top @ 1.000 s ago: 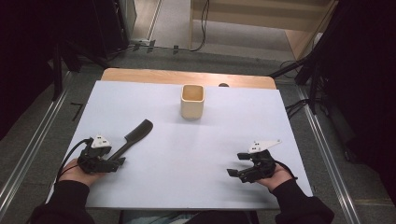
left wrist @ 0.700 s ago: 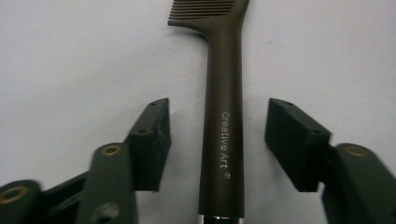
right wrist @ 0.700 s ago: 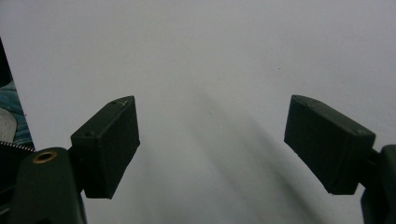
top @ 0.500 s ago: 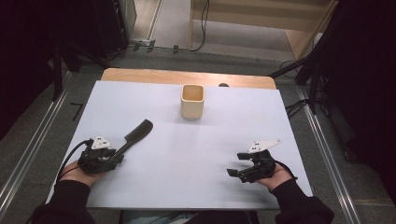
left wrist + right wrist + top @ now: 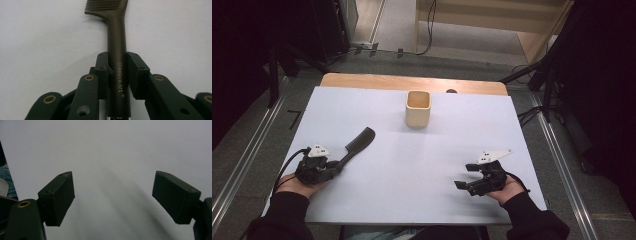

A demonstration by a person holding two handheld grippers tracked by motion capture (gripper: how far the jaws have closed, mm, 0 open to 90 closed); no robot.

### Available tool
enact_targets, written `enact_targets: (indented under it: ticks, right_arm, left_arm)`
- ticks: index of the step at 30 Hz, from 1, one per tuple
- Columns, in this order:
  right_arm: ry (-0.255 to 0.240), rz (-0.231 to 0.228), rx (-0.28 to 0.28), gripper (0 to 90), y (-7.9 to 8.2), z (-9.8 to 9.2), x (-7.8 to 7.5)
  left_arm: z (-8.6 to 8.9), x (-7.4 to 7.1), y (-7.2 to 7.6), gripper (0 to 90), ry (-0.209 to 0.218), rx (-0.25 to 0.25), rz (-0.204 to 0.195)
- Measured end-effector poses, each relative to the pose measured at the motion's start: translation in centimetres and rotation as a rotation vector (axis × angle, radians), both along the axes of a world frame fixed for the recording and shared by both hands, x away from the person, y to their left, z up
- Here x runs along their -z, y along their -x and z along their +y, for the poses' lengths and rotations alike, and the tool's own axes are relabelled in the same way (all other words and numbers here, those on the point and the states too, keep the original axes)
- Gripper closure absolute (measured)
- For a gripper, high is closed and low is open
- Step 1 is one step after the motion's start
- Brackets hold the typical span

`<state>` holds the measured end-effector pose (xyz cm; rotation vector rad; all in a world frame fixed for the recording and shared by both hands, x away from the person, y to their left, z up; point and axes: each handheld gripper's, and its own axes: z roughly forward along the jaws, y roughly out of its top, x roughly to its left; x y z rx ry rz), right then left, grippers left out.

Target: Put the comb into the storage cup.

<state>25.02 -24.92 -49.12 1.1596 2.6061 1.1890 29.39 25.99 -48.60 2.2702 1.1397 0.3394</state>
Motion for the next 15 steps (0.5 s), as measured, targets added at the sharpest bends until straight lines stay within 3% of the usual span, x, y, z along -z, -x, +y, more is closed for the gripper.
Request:
enact_targets:
  ticks: [6,10,15]
  right_arm:
    - [-0.005,0.004,0.007,16.2,0.02,-0.01,-0.02]
    - [-0.006,0.002,0.002,16.2,0.04,-0.02,-0.02]
    - [-0.006,0.002,0.003,16.3,0.03,-0.04,-0.04]
  left_arm:
    - [-0.11,-0.28,-0.22,72.5,0.004,-0.021,0.028]
    - [0.12,-0.41,-0.41,72.5,0.050,-0.030,0.062]
    - [-0.03,-0.75,-0.47,72.6,0.094,-0.027,0.076]
